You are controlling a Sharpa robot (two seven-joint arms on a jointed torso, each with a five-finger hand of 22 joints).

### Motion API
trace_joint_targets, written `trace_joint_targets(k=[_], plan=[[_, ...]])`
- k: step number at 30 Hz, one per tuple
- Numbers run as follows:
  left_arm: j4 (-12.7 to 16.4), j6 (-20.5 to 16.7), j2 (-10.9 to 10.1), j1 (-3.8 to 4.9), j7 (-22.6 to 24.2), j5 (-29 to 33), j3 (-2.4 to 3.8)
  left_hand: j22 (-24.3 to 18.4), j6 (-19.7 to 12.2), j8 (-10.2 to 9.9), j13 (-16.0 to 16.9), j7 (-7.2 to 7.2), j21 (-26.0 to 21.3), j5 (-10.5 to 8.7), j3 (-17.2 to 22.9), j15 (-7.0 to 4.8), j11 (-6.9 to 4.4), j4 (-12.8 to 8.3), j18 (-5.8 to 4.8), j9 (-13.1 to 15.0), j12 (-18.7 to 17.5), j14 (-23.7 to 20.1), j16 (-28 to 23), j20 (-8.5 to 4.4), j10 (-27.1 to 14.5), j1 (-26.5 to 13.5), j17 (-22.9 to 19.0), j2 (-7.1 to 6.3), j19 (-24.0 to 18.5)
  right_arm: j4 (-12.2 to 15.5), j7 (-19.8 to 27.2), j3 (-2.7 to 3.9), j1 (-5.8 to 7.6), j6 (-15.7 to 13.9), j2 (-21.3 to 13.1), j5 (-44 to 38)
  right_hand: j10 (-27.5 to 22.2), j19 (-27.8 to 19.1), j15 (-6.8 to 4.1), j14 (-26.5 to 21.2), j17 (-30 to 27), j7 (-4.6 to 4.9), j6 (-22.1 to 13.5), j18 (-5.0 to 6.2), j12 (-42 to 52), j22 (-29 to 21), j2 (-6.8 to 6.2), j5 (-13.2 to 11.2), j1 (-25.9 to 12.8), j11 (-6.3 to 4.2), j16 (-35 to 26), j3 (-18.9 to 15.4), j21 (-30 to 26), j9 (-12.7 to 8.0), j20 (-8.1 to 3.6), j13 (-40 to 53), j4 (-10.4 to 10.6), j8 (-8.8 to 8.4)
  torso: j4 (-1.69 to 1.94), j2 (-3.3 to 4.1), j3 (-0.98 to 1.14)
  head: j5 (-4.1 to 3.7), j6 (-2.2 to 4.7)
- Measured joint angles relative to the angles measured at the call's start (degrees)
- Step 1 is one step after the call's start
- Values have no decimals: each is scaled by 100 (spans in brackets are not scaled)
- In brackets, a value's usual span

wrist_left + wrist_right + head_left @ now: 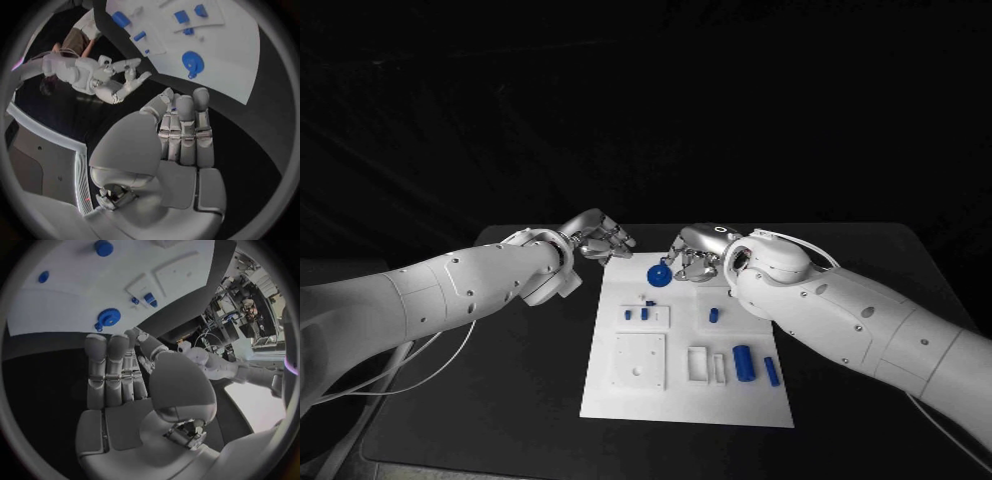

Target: Assemble the parts on the task board

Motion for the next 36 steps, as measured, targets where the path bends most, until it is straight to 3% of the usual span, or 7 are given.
trace_joint_targets(k=[4, 11, 18, 21, 24, 28, 36], plan=[[218, -181, -96, 144, 42, 457, 1, -18, 0, 0, 0, 0, -81, 23, 0, 0, 0, 0, -2, 0, 0, 0, -100, -19, 0, 0, -11, 0, 20, -221, 96, -156, 41, 56, 215, -166, -279, 9, -22, -60, 335, -93, -170, 0, 723, 555, 17, 22, -110, -58, 226, 406, 336, -8, 26, 1005, 52, 0, 69, 27, -19, -24, 21], [453, -366, -180, 283, 95, 873, 0, -18, 0, 0, 0, 0, -196, 23, 0, 0, 0, 0, -3, 0, 0, 0, -260, -19, 0, 0, -11, 0, 20, -480, 221, -337, 71, 114, 435, -342, -131, 76, -22, -60, 937, -146, -220, -1, 1330, 1153, 26, 46, -162, -80, 681, 612, 592, -8, 46, 1797, 81, 0, 170, 77, -43, -79, 53], [588, -480, -193, 339, 131, 1097, -2, -42, 0, 0, 0, 0, -334, 23, -15, 0, 0, -16, -4, 0, 0, 0, -436, -19, 0, 0, -17, 0, 20, -684, 327, -549, 76, 147, 551, -469, -112, 94, -22, -60, 1083, -146, -220, -1, 1420, 1410, 100, -14, -236, -99, 693, 892, 534, -7, 43, 2023, 103, 0, 226, 132, -55, -154, 100], [627, -514, -193, 353, 141, 1161, -2, -42, 0, 0, 0, 0, -359, 23, -15, 0, 0, -16, -4, 0, 0, 0, -476, -19, 0, 0, -18, 0, 20, -735, 363, -628, 75, 163, 568, -514, -48, 125, -22, -60, 1244, -146, -219, -1, 1621, 1532, 110, 25, -372, -81, 868, 1194, 534, -7, 57, 2189, 138, 0, 243, 147, -61, -175, 106], [660, -540, -193, 366, 146, 1212, -3, -47, -10, 0, 1, 9, -417, 23, -15, 0, 0, -16, -2, 0, 0, 0, -505, 1, 0, 0, -18, 0, 40, -780, 388, -701, 75, 180, 571, -563, -29, 155, -22, -59, 1452, -166, -237, 0, 1897, 1690, 124, 8, -610, -99, 1047, 1795, 564, -7, 44, 2413, 150, 0, 260, 163, -66, -179, 112], [694, -570, -193, 380, 151, 1259, -3, -47, -21, 0, 1, 20, -436, 23, -18, 0, 0, -13, -3, 0, 0, 0, -521, 1, 0, 0, -16, 0, 40, -840, 404, -750, 73, 198, 572, -622, 13, 184, -26, -54, 1603, -198, -270, 0, 2021, 1864, 193, -147, -753, -101, 1137, 2178, 570, -7, 15, 2528, 103, 0, 275, 179, -72, -180, 120], [709, -615, -197, 402, 156, 1314, -3, -47, -21, 0, 1, 20, -503, 23, -32, 0, 0, 1, -2, 0, 0, 0, -569, 21, 0, 0, -4, 0, 60, -894, 411, -780, 66, 190, 591, -706, 21, 248, -44, -35, 1746, -248, -323, -1, 2108, 2194, 259, -267, -850, -108, 1191, 2361, 513, -6, -6, 2586, 7, 0, 275, 185, -76, -166, 99]])
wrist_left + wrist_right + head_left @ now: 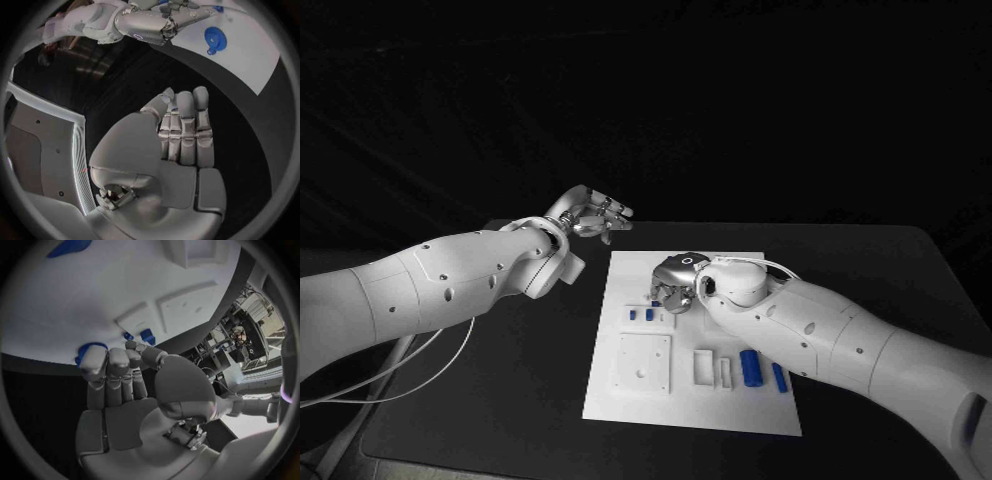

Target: Assemble the parts on the task board

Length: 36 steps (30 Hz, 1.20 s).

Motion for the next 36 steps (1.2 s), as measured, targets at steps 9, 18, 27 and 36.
trace_joint_targets(k=[9, 18, 27, 36], plan=[[-19, -12, 3, 8, 0, 31, 0, -5, -21, 0, 0, 20, -26, 0, -6, 14, 22, 37, -2, 0, 0, 15, -40, 0, -21, 0, 0, 0, 0, -7, 0, -5, -1, -38, 0, -59, 21, 213, -21, 22, 54, 0, 0, -1, 27, 46, 0, -44, 0, -21, 0, 30, -507, 0, -10, -2, -29, 0, -13, 4, 1, 10, -25], [-47, -12, 16, 22, -5, 48, 0, -4, -41, 0, 0, 41, -26, 0, -6, 14, 21, 37, -5, 0, 0, 14, -40, 0, -21, 0, 5, 0, 0, -18, 2, -9, -20, -182, 14, -72, 21, 244, -21, 22, 60, -80, -83, -1, 27, 46, 22, -94, -22, -20, 0, 45, -577, 1, -41, -11, -14, 0, -7, 14, 7, 34, -49], [-44, -8, 37, 35, -5, 56, -1, 0, -54, 0, 0, 28, -76, 0, 1, 13, 21, 68, -7, 0, 0, 14, -61, -7, -21, 0, 15, 0, 35, -30, 2, -9, -25, -295, 43, -79, 21, 255, -20, 22, 63, -80, -82, 0, 29, 45, 22, -204, -22, -19, 0, 93, -600, 1, -52, -10, -29, 0, 2, 31, 2, 40, -64], [-35, -7, 53, 59, -6, 59, -2, 18, -56, 0, 0, 26, -93, 0, 7, 13, 21, 80, -9, 0, 0, 13, -66, -10, -22, 0, 24, 0, 51, -28, 11, -18, -27, -281, 55, -82, 8, 255, -20, 22, 68, -80, -82, 0, 32, 45, 22, -222, -22, -32, 0, 109, -623, 1, -52, -10, -13, 0, -7, 35, -5, 60, -82]])
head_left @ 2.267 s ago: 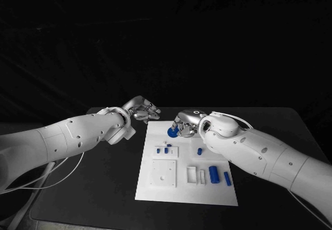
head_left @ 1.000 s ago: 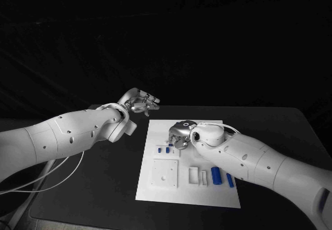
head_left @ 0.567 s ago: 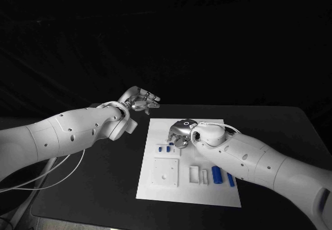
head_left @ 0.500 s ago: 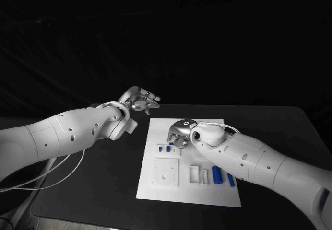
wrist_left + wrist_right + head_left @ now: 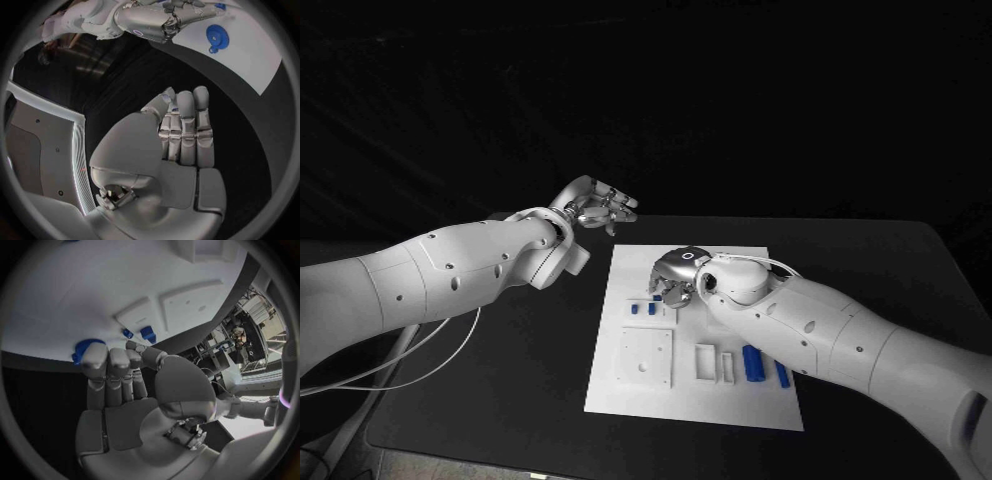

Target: Assemble the parts on the task board

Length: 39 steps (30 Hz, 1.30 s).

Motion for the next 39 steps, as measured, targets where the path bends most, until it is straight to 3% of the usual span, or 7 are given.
trace_joint_targets(k=[2, 17, 31, 39], plan=[[2, 0, 0, 3, -1, 1, 0, 0, 0, 0, 0, 0, 0, 0, 0, 0, 0, 0, 0, 0, 0, 0, 0, 0, 0, 0, 3, 0, 0, 0, 6, -7, -4, 18, 1, -1, 0, 0, 0, 0, 0, 0, 0, -62, 0, 0, 22, 0, -22, 0, 0, 0, 0, 0, 0, 0, 0, 0, -1, 0, -1, 1, -3], [11, 0, 25, 18, -3, 5, 0, 14, 1, 0, 0, 1, -40, 0, 0, -1, 0, 0, -1, 0, 0, -1, 0, 0, 0, 0, 11, 0, 0, -54, 41, -67, -53, 82, 77, -3, -22, -1, 1, 0, 9, -41, -41, -59, 13, -1, 22, -49, -22, -21, 0, 16, 0, 0, 1, -19, -16, 0, 3, 9, 2, 25, -20], [15, 9, 30, 36, -10, 14, -2, 42, -47, 0, 0, 15, -67, 0, 0, -1, 41, 35, -1, 0, 0, -1, -40, 21, -42, 0, 15, 0, 20, -83, 39, -91, -72, 86, 87, -15, -21, -1, 2, 0, 8, -41, -41, -54, 20, -2, 22, -49, -22, -20, 0, 39, 0, 1, 1, -29, -40, 0, -18, 11, -1, 51, -58], [8, 13, 22, 45, -15, 19, -2, 53, -47, 0, 0, 15, -86, 0, -2, -2, 41, 64, -1, 0, 0, -2, -40, 21, -41, 0, 20, 0, 20, -128, -38, -100, -73, 93, 60, -59, -20, -1, 2, -1, 8, -21, -59, -53, 34, -2, 22, 161, -22, -19, 23, 39, 0, 0, 1, -57, -40, 0, -25, 6, -4, 36, -64]])
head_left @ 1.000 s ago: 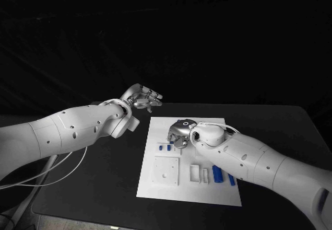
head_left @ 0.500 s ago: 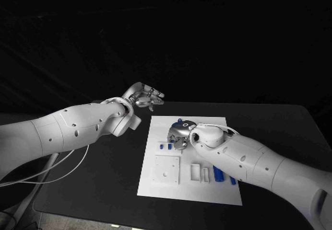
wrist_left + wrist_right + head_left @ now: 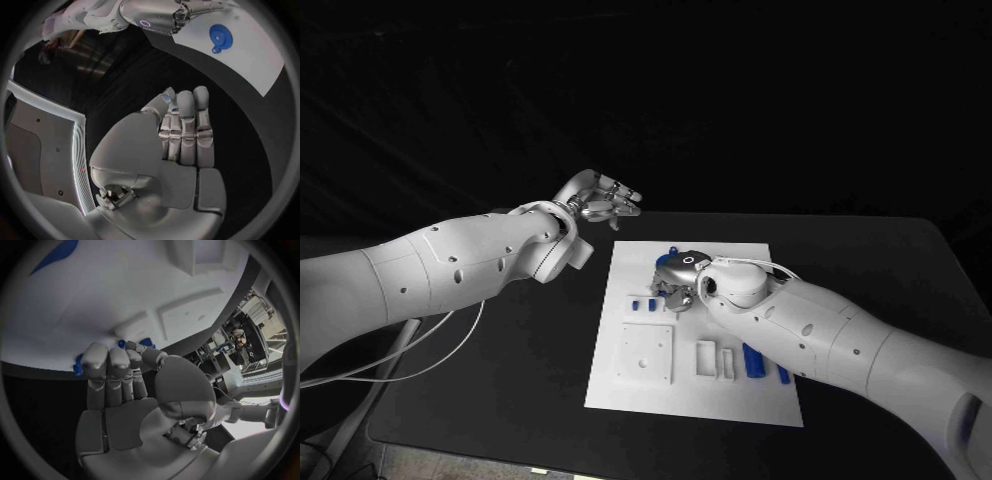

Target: Assemble the parts on the task board

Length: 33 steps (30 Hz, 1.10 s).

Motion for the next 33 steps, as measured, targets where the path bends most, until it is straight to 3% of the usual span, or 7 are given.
trace_joint_targets(k=[7, 16, 24, 33], plan=[[1, 5, -25, 2, -4, 3, -2, 0, 0, 0, 0, 0, 0, 0, 0, 0, 0, 0, 0, 0, 0, 0, 0, 0, 0, 0, 0, 0, 0, 12, -138, -2, -1, -37, -103, -62, 1, 20, 2, -2, -1, 71, 32, 0, 7, 0, 0, 17, 0, 1, 0, 33, 23, -2, 20, -23, 1, 0, -6, -4, -3, -15, 5], [18, 9, -83, 3, -9, 5, -3, 19, 0, 0, 0, 0, -32, 0, 16, 0, 0, 16, 0, 0, 0, 0, -23, 0, 0, 0, -1, 0, 0, 163, -245, 2, 7, -125, -324, -91, 21, 20, 3, -3, -1, 91, 51, 2, 10, -1, -15, 63, -15, 21, 0, 33, 23, -7, 20, -32, 1, -1, -19, -7, 1, -48, 5], [28, 21, -129, 4, -11, 7, -6, 19, 0, 0, 0, 0, -32, 0, 16, 0, 0, 16, 0, 0, 0, 0, -24, 0, 0, 0, -1, 0, 0, 453, -320, -2, -2, -194, -589, -79, 42, 41, 3, -3, -8, 131, 61, 2, 10, -1, -133, 272, 11, 41, 0, 20, 70, -3, 41, -43, 11, 0, -10, -3, 8, -111, 8], [39, 33, -155, 4, -13, 9, -8, 19, 0, 0, 0, 0, -31, 0, 16, 0, 0, 16, 0, 0, 0, 0, -24, 0, 0, 0, 3, 0, 0, 699, -373, 12, 2, -267, -827, -7, 75, 61, 9, 33, -7, 227, 170, 2, -40, 4, -291, 511, 256, 74, 0, -650, 81, -3, 61, -73, 25, 0, -27, -1, 1, -149, 16]])
